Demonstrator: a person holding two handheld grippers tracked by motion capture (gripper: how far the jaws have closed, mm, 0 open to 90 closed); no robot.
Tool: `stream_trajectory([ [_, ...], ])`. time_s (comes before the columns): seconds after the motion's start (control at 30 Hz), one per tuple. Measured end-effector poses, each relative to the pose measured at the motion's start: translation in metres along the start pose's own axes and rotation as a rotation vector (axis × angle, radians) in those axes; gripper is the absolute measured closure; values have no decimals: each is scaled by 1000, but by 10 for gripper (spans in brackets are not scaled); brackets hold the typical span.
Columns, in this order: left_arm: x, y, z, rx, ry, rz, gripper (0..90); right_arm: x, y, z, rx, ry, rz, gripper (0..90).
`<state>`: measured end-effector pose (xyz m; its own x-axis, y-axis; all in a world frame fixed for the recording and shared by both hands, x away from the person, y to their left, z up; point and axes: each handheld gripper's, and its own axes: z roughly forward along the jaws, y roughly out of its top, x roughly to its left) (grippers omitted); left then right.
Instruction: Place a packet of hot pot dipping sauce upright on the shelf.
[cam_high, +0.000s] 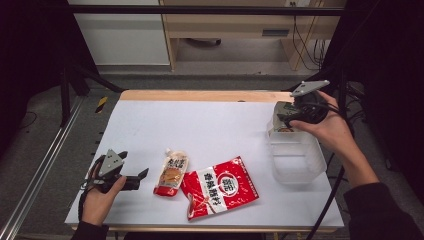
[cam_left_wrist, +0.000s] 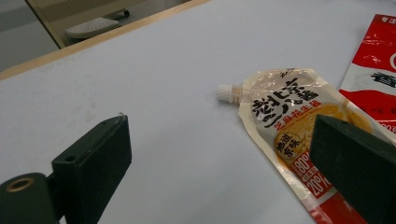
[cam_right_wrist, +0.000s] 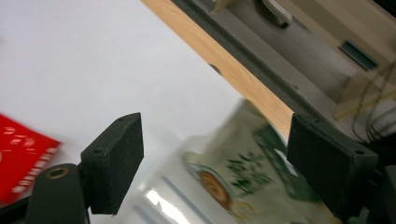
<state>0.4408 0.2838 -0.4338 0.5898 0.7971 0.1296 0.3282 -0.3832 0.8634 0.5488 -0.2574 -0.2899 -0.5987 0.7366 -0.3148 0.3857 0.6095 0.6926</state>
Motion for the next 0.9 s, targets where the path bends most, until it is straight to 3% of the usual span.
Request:
stream_trajectory([
  [0.2, -3, 1, 1, 8, -7, 14, 53, 54, 14, 5, -26, 95, -57, 187],
  [0.27, -4, 1, 1, 10, -9, 16, 53, 86, 18, 17, -36, 154, -76, 232],
  [0.33, -4, 1, 2, 13, -9, 19, 53, 93, 20, 20, -34, 167, -80, 239],
  [0.57, -4, 0, 3, 20, -5, 25, 53, 162, 35, 51, -37, 302, -92, 328],
  [0.7, -2, 0, 2, 18, -3, 22, 53, 193, 43, 68, -15, 343, -103, 356],
  [0.9, -1, 0, 2, 19, 0, 21, 53, 224, 52, 100, 28, 381, -85, 431],
])
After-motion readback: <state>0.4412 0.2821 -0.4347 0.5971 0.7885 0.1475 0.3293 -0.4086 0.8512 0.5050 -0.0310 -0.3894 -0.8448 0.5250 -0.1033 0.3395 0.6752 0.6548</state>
